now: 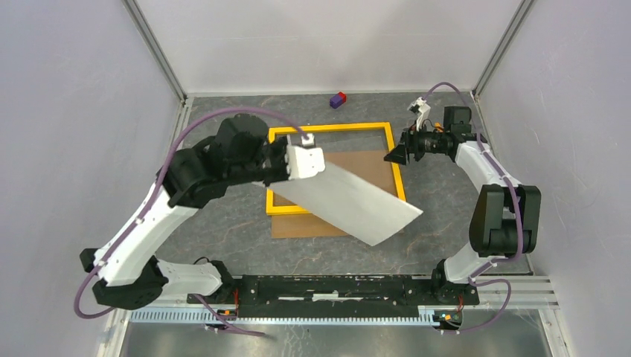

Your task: Take the photo out of the frame

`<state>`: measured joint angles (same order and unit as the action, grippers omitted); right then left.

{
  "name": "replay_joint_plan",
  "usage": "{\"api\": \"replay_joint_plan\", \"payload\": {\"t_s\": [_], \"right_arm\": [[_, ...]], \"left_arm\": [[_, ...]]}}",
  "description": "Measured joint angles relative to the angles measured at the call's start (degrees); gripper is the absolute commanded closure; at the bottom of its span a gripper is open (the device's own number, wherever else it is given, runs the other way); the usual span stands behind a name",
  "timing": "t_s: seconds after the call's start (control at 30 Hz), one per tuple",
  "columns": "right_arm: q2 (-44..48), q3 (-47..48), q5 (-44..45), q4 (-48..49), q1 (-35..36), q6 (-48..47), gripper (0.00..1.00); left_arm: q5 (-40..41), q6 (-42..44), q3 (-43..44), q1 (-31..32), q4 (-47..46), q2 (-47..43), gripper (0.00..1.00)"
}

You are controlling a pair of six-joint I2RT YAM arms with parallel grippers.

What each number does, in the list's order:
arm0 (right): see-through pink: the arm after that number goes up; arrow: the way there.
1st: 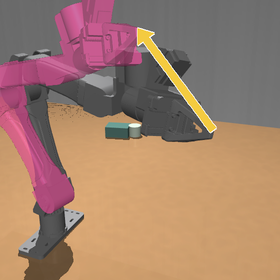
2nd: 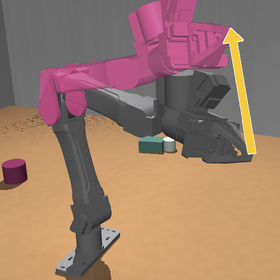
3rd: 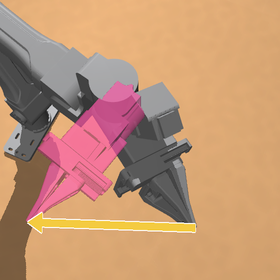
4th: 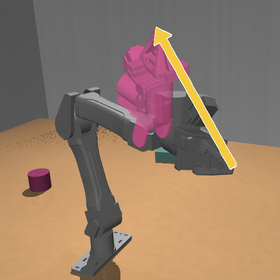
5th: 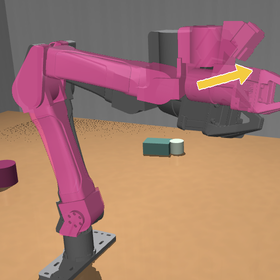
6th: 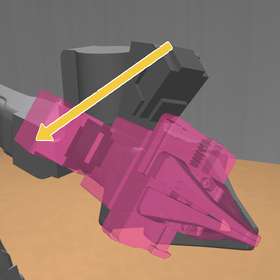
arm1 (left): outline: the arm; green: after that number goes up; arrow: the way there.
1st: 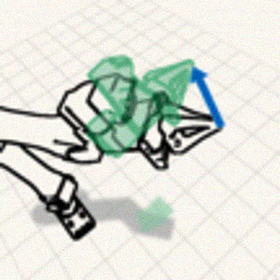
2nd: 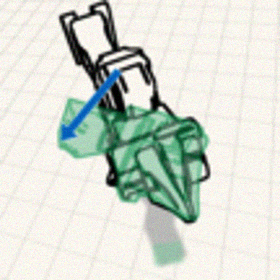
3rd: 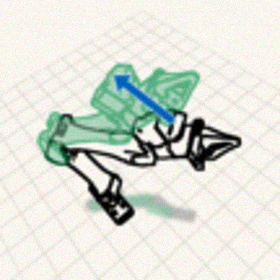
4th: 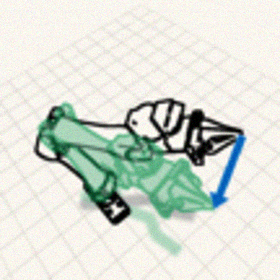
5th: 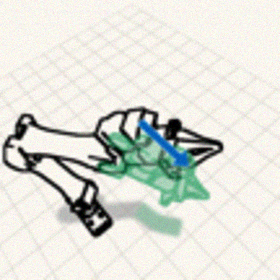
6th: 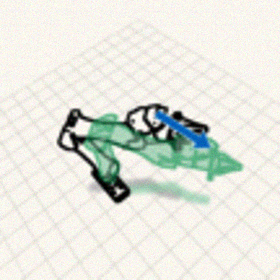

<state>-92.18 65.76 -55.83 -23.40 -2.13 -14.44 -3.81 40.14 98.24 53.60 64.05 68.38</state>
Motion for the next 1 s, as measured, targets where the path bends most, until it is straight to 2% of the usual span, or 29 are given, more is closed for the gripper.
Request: {"api": "replay_joint_plan", "payload": {"t_s": [0.27, 0.4, 0.5, 0.63, 0.73, 1.0], "right_arm": [[1.01, -0.26, -1.09, 1.22, -2.69, 1.16, 0.26], [1.79, -0.98, -1.66, 2.03, -3.69, 1.38, 0.26], [2.47, -1.55, -2.08, 2.36, -4.35, 1.64, 0.26], [3.04, -1.92, -2.14, 3.17, -5.20, 2.29, 0.26], [3.04, -1.99, -2.12, 3.58, -5.84, 2.99, 0.26], [3.04, -4.13, -1.09, 6.05, -7.21, 5.49, 0.26]], "left_arm": [[8.00, 0.85, 4.09, -9.25, -14.03, 12.83, 0.98], [9.31, 1.01, 12.39, -14.56, -19.52, 23.74, 0.98], [8.79, 1.11, 17.94, -17.16, -22.77, 29.31, 0.98], [5.16, 1.57, 18.99, -18.36, -24.17, 30.47, 0.98], [0.33, 3.61, 14.34, -17.86, -26.47, 28.46, 0.98], [-10.64, 14.38, -8.57, -17.14, -24.83, 25.62, 0.98]]}}
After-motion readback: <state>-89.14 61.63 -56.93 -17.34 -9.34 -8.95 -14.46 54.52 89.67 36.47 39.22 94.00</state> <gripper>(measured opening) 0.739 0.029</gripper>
